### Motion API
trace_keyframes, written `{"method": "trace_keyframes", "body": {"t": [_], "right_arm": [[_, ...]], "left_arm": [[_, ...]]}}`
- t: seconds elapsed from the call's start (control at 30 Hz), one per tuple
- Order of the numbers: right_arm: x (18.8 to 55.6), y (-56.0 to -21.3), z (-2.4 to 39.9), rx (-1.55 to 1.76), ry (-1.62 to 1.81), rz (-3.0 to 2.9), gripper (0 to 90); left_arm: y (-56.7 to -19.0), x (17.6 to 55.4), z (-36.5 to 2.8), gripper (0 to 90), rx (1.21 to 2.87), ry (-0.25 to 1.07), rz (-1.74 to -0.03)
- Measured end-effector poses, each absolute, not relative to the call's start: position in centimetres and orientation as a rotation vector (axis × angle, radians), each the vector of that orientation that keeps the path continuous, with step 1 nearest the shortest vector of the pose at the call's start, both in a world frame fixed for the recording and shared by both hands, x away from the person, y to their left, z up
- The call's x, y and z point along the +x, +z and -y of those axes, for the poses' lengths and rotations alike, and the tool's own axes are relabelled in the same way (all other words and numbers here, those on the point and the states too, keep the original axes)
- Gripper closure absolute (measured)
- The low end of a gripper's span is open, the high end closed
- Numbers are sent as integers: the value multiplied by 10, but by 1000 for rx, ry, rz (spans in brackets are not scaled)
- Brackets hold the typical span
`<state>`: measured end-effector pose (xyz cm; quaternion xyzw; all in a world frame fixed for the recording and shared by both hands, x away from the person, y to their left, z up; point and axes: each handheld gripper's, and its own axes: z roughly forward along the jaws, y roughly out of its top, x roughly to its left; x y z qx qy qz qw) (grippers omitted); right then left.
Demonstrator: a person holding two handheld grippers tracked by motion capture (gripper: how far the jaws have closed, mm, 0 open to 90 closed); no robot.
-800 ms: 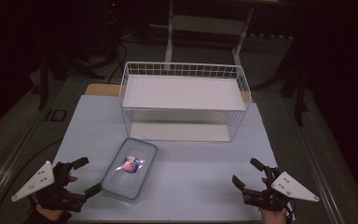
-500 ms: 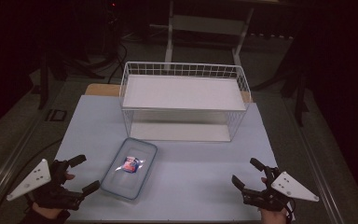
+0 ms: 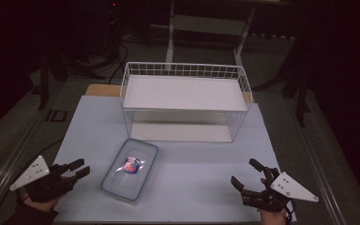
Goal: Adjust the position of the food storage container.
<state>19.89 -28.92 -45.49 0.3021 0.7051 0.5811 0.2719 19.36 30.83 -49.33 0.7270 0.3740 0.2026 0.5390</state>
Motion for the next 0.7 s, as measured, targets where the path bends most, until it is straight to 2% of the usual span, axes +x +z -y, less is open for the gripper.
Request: {"method": "trace_keyframes", "body": {"t": [0.03, 0.33, 0.57, 0.7], "right_arm": [[199, -455, 289, 813, 1565, -1897, 141], [200, -456, 289, 819, 1572, -1902, 142], [201, -457, 290, 815, 1574, -1900, 141], [201, -457, 290, 820, 1573, -1904, 141]], "left_arm": [[-496, 194, -307, 659, 1765, 483, -901], [-515, 201, -294, 885, 1960, 374, -913], [-525, 202, -276, 897, 2117, 314, -860], [-527, 203, -271, 897, 2140, 290, -845]]}}
